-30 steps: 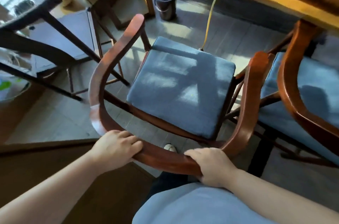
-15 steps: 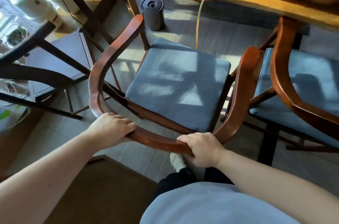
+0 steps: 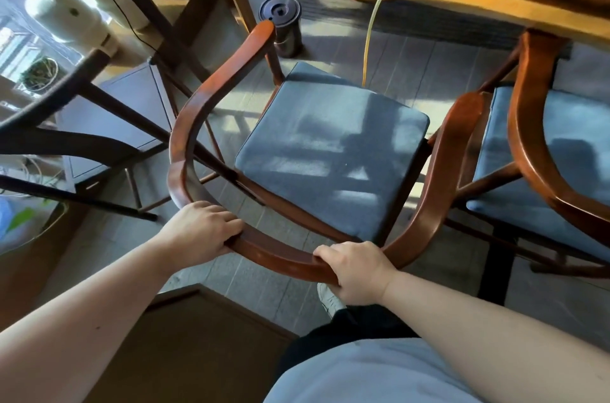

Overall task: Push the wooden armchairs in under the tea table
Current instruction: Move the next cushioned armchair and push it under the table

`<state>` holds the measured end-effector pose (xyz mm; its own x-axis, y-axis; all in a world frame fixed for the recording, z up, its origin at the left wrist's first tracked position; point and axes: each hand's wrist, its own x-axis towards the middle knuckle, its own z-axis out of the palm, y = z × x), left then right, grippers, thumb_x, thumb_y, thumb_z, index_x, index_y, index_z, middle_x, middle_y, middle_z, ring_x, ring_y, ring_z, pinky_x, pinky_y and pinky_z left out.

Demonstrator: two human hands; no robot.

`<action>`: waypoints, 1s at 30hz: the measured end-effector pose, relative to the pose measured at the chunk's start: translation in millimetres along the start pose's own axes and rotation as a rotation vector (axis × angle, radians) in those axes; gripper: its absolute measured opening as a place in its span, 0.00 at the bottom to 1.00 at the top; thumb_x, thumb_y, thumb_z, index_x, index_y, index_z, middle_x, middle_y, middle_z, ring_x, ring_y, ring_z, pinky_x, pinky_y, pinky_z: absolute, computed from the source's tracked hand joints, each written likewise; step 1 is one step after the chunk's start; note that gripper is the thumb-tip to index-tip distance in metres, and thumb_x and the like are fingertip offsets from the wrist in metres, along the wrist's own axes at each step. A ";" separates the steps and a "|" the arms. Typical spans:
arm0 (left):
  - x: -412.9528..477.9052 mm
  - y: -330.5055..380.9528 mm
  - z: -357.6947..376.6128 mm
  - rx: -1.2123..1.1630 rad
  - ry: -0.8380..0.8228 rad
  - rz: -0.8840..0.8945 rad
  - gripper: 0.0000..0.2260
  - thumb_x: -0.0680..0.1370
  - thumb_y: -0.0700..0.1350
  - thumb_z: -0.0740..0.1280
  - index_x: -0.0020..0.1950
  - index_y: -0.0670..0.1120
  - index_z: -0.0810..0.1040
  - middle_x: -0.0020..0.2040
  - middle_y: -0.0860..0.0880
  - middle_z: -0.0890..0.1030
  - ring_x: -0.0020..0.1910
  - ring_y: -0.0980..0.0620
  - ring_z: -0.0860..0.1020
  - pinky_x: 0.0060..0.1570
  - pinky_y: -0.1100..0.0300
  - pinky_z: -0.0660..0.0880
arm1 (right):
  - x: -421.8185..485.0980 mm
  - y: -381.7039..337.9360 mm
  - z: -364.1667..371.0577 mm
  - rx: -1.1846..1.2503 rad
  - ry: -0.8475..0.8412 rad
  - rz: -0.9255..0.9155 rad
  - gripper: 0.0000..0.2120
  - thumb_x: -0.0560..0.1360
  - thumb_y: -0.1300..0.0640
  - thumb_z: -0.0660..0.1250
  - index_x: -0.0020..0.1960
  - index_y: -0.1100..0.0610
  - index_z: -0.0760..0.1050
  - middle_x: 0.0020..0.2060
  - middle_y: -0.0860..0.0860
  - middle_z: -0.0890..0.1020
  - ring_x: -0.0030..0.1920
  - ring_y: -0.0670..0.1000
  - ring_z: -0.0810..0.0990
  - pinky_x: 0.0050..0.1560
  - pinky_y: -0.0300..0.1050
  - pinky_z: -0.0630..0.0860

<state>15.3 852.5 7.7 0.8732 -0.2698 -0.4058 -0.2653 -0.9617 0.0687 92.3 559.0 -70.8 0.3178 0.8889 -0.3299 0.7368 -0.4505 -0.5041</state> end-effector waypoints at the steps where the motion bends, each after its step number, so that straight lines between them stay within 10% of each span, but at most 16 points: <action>1: 0.6 0.6 0.5 0.003 0.001 -0.006 0.12 0.69 0.54 0.72 0.48 0.51 0.78 0.45 0.53 0.83 0.46 0.49 0.81 0.50 0.50 0.78 | 0.5 0.7 -0.8 -0.001 -0.004 -0.004 0.21 0.70 0.48 0.68 0.59 0.49 0.67 0.50 0.48 0.81 0.50 0.54 0.80 0.46 0.52 0.78; 12: -3.8 -36.4 12.4 -0.012 0.068 0.176 0.15 0.73 0.54 0.59 0.56 0.49 0.74 0.53 0.49 0.82 0.54 0.46 0.78 0.55 0.48 0.77 | -5.8 -12.3 0.9 0.247 0.143 0.013 0.23 0.69 0.52 0.67 0.63 0.51 0.71 0.58 0.49 0.78 0.56 0.53 0.76 0.60 0.50 0.72; 21: 13.0 -104.5 18.3 -0.150 0.077 0.380 0.11 0.71 0.49 0.63 0.49 0.48 0.79 0.45 0.50 0.84 0.45 0.48 0.81 0.44 0.54 0.80 | 0.3 -42.2 17.4 0.237 0.351 0.314 0.26 0.57 0.52 0.74 0.55 0.51 0.79 0.54 0.51 0.82 0.54 0.53 0.80 0.58 0.50 0.75; 30: 20.5 -113.5 25.7 -0.165 0.137 0.531 0.12 0.77 0.52 0.61 0.47 0.46 0.80 0.38 0.51 0.83 0.37 0.49 0.81 0.33 0.55 0.80 | 21.0 -80.0 28.2 0.071 0.668 0.345 0.15 0.70 0.48 0.66 0.50 0.55 0.82 0.47 0.49 0.85 0.46 0.53 0.83 0.44 0.49 0.78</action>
<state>52.7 957.4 -31.8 0.6852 -0.7114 -0.1560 -0.6244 -0.6841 0.3770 23.1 611.4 -60.0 0.8343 0.5476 0.0640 0.4969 -0.6964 -0.5178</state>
